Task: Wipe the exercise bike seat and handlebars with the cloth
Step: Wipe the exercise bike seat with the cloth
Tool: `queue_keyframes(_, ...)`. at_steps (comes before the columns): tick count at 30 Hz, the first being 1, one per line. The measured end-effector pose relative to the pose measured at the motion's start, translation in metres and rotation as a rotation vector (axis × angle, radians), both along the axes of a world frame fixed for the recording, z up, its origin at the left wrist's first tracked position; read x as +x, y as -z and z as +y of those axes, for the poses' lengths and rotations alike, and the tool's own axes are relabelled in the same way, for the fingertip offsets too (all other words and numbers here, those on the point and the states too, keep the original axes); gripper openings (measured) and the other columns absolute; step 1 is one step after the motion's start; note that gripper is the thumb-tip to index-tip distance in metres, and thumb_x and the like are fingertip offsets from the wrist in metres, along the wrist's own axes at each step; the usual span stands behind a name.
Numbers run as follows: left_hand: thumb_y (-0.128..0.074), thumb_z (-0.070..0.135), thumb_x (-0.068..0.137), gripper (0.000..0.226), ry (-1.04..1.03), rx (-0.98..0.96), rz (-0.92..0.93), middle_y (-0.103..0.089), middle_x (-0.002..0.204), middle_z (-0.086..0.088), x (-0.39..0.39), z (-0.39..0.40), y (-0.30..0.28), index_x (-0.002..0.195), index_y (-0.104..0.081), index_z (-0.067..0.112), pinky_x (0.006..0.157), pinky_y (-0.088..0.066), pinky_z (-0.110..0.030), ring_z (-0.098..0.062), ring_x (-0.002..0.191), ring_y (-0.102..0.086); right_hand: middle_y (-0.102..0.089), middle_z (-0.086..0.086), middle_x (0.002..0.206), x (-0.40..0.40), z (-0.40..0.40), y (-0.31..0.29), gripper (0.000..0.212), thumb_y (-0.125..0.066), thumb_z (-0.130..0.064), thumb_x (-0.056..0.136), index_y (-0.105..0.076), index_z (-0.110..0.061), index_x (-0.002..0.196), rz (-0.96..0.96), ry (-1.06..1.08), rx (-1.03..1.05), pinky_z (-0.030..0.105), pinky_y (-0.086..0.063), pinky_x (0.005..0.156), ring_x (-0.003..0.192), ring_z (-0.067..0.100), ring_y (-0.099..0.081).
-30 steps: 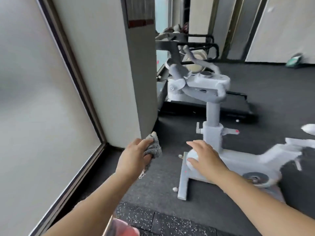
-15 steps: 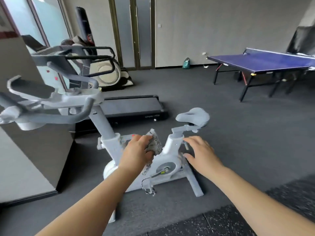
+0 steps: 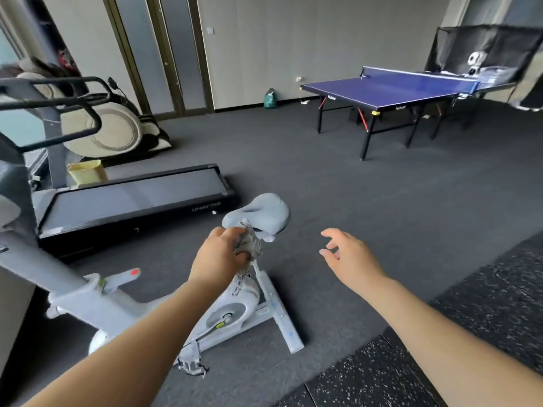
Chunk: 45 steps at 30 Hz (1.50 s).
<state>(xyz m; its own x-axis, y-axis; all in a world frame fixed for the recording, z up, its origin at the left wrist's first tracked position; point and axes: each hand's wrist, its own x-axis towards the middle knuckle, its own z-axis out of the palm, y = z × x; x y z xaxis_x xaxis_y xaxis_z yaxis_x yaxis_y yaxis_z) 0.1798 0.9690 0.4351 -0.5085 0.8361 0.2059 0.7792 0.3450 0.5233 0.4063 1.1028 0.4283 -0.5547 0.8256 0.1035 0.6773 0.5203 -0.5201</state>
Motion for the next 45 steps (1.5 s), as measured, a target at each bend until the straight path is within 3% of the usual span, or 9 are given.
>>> queue_keyframes(5, -0.073, 0.020, 0.072, 0.059, 0.021, 0.019, -0.035, -0.055, 0.117, -0.006, -0.018, 0.093, -0.002, 0.128, -0.054, 0.024, 0.089, -0.044, -0.029, -0.026, 0.104, -0.057, -0.065, -0.011, 0.094, -0.002, 0.083, -0.003, 0.034, -0.051, -0.035, 0.092, -0.048, -0.029, 0.125, -0.002, 0.051, -0.016, 0.037, -0.051, 0.078, 0.084, 0.016, -0.057)
queue_keyframes(13, -0.074, 0.021, 0.073, 0.060, -0.012, 0.003, -0.014, -0.055, 0.116, -0.005, -0.033, 0.215, -0.007, 0.129, -0.053, 0.023, 0.087, -0.046, -0.031, -0.025, 0.100, -0.058, -0.065, -0.010, 0.093, -0.008, 0.213, -0.008, 0.030, -0.053, -0.032, 0.092, -0.051, -0.028, 0.121, 0.069, 0.070, -0.076, 0.024, -0.044, 0.063, 0.078, 0.010, -0.056)
queue_keyframes(18, -0.074, 0.020, 0.072, 0.060, -0.184, 0.020, -0.011, -0.056, 0.115, -0.006, -0.043, 0.275, 0.007, 0.129, -0.054, 0.023, 0.083, -0.048, -0.032, -0.025, 0.097, -0.058, -0.061, -0.016, 0.090, -0.036, 0.309, 0.000, 0.032, -0.054, -0.035, 0.091, -0.050, -0.033, 0.122, 0.075, -0.080, -0.125, 0.022, -0.041, 0.064, 0.078, 0.002, -0.055)
queue_keyframes(24, -0.074, 0.021, 0.073, 0.056, -0.482, 0.038, -0.053, -0.057, 0.112, -0.008, -0.049, 0.304, 0.020, 0.126, -0.056, 0.024, 0.079, -0.045, -0.031, -0.027, 0.097, -0.057, -0.063, -0.016, 0.096, -0.084, 0.393, 0.006, 0.039, -0.061, -0.034, 0.087, -0.046, -0.037, 0.124, 0.041, -0.379, -0.173, 0.019, -0.041, 0.063, 0.077, 0.003, -0.059)
queue_keyframes(29, -0.074, 0.021, 0.073, 0.057, -0.660, -0.025, -0.057, -0.058, 0.115, -0.009, -0.061, 0.297, 0.025, 0.127, -0.056, 0.023, 0.085, -0.046, -0.035, -0.029, 0.101, -0.058, -0.057, -0.010, 0.111, -0.139, 0.429, 0.022, 0.050, -0.066, -0.037, 0.083, -0.043, -0.037, 0.127, -0.015, -0.609, -0.210, 0.017, -0.044, 0.070, 0.087, 0.005, -0.059)
queue_keyframes(32, -0.075, 0.021, 0.072, 0.056, -0.723, -0.040, -0.075, -0.059, 0.114, -0.008, -0.074, 0.291, 0.036, 0.125, -0.058, 0.023, 0.087, -0.044, -0.032, -0.028, 0.101, -0.058, -0.051, -0.011, 0.125, -0.174, 0.441, 0.033, 0.062, -0.069, -0.042, 0.080, -0.036, -0.042, 0.132, -0.093, -0.751, -0.225, 0.028, -0.046, 0.088, 0.106, 0.007, -0.054)
queue_keyframes(37, -0.075, 0.016, 0.072, 0.053, -0.779, -0.031, -0.099, -0.060, 0.111, -0.007, -0.090, 0.302, 0.065, 0.122, -0.060, 0.021, 0.085, -0.038, -0.024, -0.025, 0.102, -0.058, -0.042, -0.010, 0.140, -0.222, 0.455, 0.054, 0.071, -0.071, -0.043, 0.078, -0.032, -0.041, 0.137, -0.159, -0.896, -0.243, 0.031, -0.039, 0.102, 0.128, 0.009, -0.042)
queue_keyframes(45, -0.074, 0.024, 0.074, 0.044, -0.861, -0.110, -0.144, -0.062, 0.106, 0.000, -0.106, 0.319, 0.084, 0.117, -0.063, 0.027, 0.080, -0.038, -0.022, -0.022, 0.096, -0.060, -0.035, -0.012, 0.146, -0.290, 0.470, 0.083, 0.079, -0.072, -0.045, 0.076, -0.028, -0.039, 0.142, -0.245, -1.093, -0.297, 0.028, -0.034, 0.105, 0.134, 0.009, -0.035)
